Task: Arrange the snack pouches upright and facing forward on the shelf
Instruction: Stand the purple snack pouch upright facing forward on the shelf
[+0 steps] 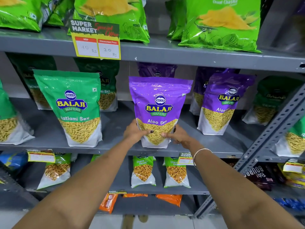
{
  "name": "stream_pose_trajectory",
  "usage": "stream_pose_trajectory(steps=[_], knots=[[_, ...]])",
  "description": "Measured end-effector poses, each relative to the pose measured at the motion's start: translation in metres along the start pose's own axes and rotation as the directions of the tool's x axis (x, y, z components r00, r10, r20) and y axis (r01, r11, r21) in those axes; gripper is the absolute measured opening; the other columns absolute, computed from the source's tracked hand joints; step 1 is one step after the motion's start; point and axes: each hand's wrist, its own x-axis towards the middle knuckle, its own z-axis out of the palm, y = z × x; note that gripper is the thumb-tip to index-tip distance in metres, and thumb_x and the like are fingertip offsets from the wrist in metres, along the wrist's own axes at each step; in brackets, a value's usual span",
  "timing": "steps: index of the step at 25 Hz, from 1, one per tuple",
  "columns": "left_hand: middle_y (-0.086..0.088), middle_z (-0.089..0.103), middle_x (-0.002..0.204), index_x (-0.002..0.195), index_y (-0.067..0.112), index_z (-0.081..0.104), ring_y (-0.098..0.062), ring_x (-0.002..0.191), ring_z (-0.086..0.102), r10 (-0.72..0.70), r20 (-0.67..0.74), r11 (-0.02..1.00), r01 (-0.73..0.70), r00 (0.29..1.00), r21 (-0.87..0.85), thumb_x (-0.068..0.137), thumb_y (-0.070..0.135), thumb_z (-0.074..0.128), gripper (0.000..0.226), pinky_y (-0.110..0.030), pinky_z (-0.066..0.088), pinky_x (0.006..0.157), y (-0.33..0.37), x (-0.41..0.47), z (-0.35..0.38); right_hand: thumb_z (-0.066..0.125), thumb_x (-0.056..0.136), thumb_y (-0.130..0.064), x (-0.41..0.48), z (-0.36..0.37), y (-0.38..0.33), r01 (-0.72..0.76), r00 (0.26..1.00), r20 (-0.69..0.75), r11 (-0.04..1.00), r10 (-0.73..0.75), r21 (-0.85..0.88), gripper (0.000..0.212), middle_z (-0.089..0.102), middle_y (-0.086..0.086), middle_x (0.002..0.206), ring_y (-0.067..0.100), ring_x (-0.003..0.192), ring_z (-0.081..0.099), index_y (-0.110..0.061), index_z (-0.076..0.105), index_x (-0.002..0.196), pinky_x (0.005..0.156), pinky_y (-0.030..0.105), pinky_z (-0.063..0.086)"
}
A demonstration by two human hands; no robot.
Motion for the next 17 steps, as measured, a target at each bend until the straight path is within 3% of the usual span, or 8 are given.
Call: stream_pose_trajectory(steps=[7, 10, 13, 15, 17], knots=[[-0.008, 0.065, 0.125, 0.121, 0.011, 0.052, -0.026, 0.115, 0.060, 0.004, 0.050, 1.000, -0.003, 0.999, -0.029, 0.068, 0.025, 0.080, 0.062, -0.037, 0.048, 0.097, 0.001, -0.003, -0.002, 0.069, 0.080, 0.001, -0.007, 0.002, -0.002, 0.000, 1.000, -0.020, 1.000, 0.000, -0.029, 0.050, 0.058, -0.006, 0.095, -0.005, 0.075, 0.053, -0.012, 0.046, 0.122, 0.041, 0.002, 0.045], [-0.009, 0.061, 0.129, 0.125, 0.010, 0.048, -0.026, 0.118, 0.057, 0.000, 0.089, 0.999, 0.004, 0.996, -0.047, 0.067, 0.025, 0.081, 0.069, -0.039, 0.046, 0.100, 0.000, -0.003, -0.005, 0.067, 0.081, 0.005, -0.008, 0.003, -0.003, 0.025, 1.000, -0.008, 0.999, -0.026, -0.037, 0.051, 0.062, 0.008, 0.115, 0.006, 0.083, 0.061, 0.001, 0.048, 0.128, 0.048, 0.002, 0.048], [-0.010, 0.057, 0.132, 0.128, 0.008, 0.040, -0.027, 0.121, 0.054, -0.011, 0.119, 0.997, 0.019, 0.993, -0.069, 0.068, 0.025, 0.080, 0.073, -0.036, 0.045, 0.095, -0.002, -0.007, -0.007, 0.067, 0.080, 0.004, -0.009, 0.004, -0.002, 0.040, 0.999, -0.026, 0.998, -0.042, -0.051, 0.054, 0.057, 0.020, 0.131, 0.016, 0.100, 0.060, 0.002, 0.046, 0.130, 0.055, 0.003, 0.051], [-0.013, 0.051, 0.136, 0.130, 0.007, 0.036, -0.029, 0.124, 0.050, 0.020, 0.075, 0.997, -0.014, 0.997, -0.080, 0.071, 0.026, 0.078, 0.075, -0.039, 0.043, 0.098, 0.000, -0.015, -0.008, 0.072, 0.080, -0.007, -0.010, -0.001, 0.000, 0.002, 0.995, -0.095, 0.995, -0.012, -0.099, 0.064, 0.053, 0.014, 0.132, 0.023, 0.119, 0.055, -0.002, 0.038, 0.134, 0.074, 0.015, 0.057], [-0.016, 0.046, 0.135, 0.130, 0.002, 0.038, -0.033, 0.124, 0.046, 0.170, -0.148, 0.985, -0.162, 0.974, 0.066, 0.073, 0.030, 0.074, 0.073, -0.043, 0.042, 0.099, 0.000, -0.027, -0.007, 0.074, 0.079, -0.022, -0.012, -0.015, 0.007, -0.098, 0.984, -0.163, 0.980, 0.069, -0.175, 0.086, 0.041, 0.015, 0.145, 0.028, 0.135, 0.041, -0.003, 0.023, 0.145, 0.099, 0.036, 0.047]])
